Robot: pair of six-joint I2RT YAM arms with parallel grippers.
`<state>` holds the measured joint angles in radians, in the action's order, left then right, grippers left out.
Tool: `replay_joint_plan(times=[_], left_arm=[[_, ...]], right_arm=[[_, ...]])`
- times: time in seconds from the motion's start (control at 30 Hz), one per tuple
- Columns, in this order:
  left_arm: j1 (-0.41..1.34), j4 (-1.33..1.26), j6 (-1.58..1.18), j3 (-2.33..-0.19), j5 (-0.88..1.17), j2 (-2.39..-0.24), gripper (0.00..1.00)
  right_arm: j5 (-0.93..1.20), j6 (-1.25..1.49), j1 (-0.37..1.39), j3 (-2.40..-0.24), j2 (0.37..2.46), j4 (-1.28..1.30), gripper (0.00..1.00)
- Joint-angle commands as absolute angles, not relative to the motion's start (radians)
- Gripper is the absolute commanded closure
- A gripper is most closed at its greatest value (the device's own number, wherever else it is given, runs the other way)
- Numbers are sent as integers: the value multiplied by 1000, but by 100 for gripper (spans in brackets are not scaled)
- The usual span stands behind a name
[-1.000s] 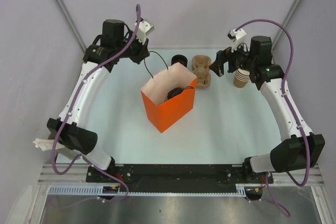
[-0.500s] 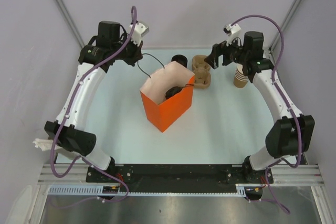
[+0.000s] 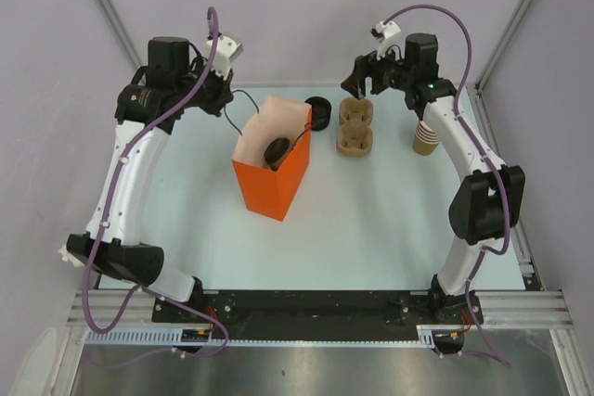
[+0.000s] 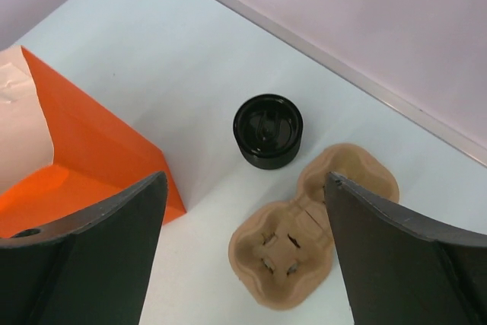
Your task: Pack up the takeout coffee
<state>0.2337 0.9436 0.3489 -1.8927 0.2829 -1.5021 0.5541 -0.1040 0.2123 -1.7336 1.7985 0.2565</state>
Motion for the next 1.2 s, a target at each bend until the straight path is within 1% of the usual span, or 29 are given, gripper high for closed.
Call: replay_joint_plan(times=[0.0,0.37,0.5,0.57,0.6,0.67,0.73,0.77,0.8,0.87,0.9,0.97,1.0,1.07,1.1,1.13,1.17], left_arm=[[210,962,347,-1910,258,-1451,100],[106,973,359,-1881,262,-1396,100],[86,962,359,-1841,265,-1371,100],[81,954,359,-1815,262,-1365,98],[80,948,360,-1809,262,-1362,90],[78,943,362,-1793,258,-1358,87],[77,940,367,-1789,256,-1356,81],[77,940,368,-1789,253,-1356,77],[77,940,370,-1790,252,-1358,69],[77,937,371,-1792,253,-1358,67],[75,937,370,-1793,253,-1358,61],[75,934,367,-1802,255,-1358,47],[75,934,364,-1809,258,-1355,33],[74,931,359,-1827,259,-1353,20],[74,931,356,-1836,265,-1348,7],[72,931,356,-1845,264,-1345,1],[71,931,353,-1868,265,-1339,0]], right_arm=[[542,-83,238,-1828,1871,227,14],[523,-86,313,-1982,2008,273,15],[526,-87,333,-2035,2057,307,15],[525,-90,345,-2072,2074,331,15],[523,-91,347,-2080,2082,336,15],[526,-84,350,-2079,2077,339,15],[526,-80,348,-2069,2063,339,14],[526,-77,348,-2062,2057,348,13],[531,-78,344,-2060,2051,356,13],[566,-72,338,-2045,2023,374,12],[581,-58,331,-2037,2013,374,12],[636,-49,328,-2023,1973,379,12],[652,-46,327,-2013,1956,383,12],[690,-41,327,-1996,1910,382,12],[705,-38,327,-1974,1895,379,12],[719,-29,327,-1964,1879,377,12],[739,-26,327,-1953,1850,373,12]])
